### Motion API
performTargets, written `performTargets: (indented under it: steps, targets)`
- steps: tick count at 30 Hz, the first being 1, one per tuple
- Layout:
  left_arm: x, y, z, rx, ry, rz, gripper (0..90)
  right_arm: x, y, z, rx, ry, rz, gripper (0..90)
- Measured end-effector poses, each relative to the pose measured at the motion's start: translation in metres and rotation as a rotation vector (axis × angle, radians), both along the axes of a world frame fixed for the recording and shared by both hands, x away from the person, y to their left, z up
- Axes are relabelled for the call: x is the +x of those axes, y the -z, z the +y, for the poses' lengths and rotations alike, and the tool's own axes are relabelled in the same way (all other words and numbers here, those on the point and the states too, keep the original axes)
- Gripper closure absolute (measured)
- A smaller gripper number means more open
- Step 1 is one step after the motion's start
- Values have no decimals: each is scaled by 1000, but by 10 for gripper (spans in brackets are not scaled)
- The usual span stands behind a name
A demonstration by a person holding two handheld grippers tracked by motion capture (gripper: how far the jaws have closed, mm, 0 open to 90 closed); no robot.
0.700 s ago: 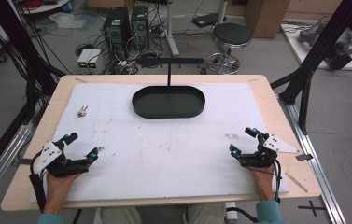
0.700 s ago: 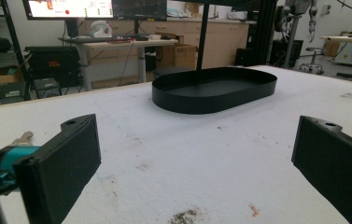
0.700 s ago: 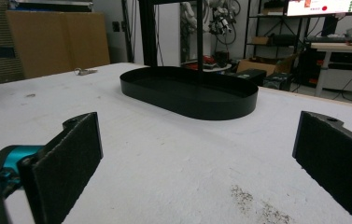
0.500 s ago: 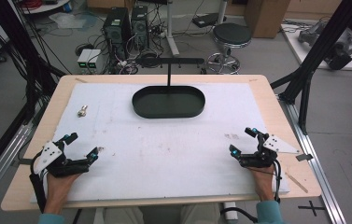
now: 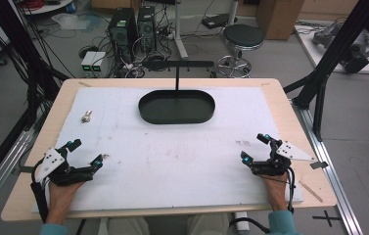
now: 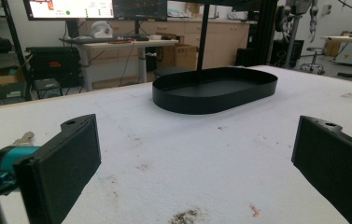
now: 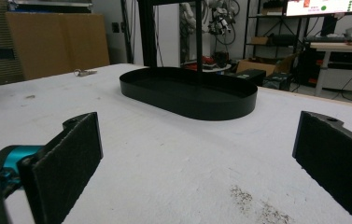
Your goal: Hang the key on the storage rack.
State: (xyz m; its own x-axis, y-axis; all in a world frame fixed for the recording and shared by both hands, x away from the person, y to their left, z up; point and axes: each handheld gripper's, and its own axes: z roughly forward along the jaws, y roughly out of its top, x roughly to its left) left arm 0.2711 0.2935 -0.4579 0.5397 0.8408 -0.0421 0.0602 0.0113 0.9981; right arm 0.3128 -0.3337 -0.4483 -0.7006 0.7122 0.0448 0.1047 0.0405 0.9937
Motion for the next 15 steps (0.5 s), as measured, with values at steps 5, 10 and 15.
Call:
performTargets:
  steps: [5, 10, 15]
  targets:
    - [2, -3, 5, -15, -15, 16, 17, 0, 0, 0, -2, 1, -2, 6]
    - [9, -25, 16, -7, -18, 40, 17, 0, 0, 0, 3, 2, 2, 7]
    - [21, -55, 29, 42, -32, 82, 17, 0, 0, 1, -2, 3, -1, 7]
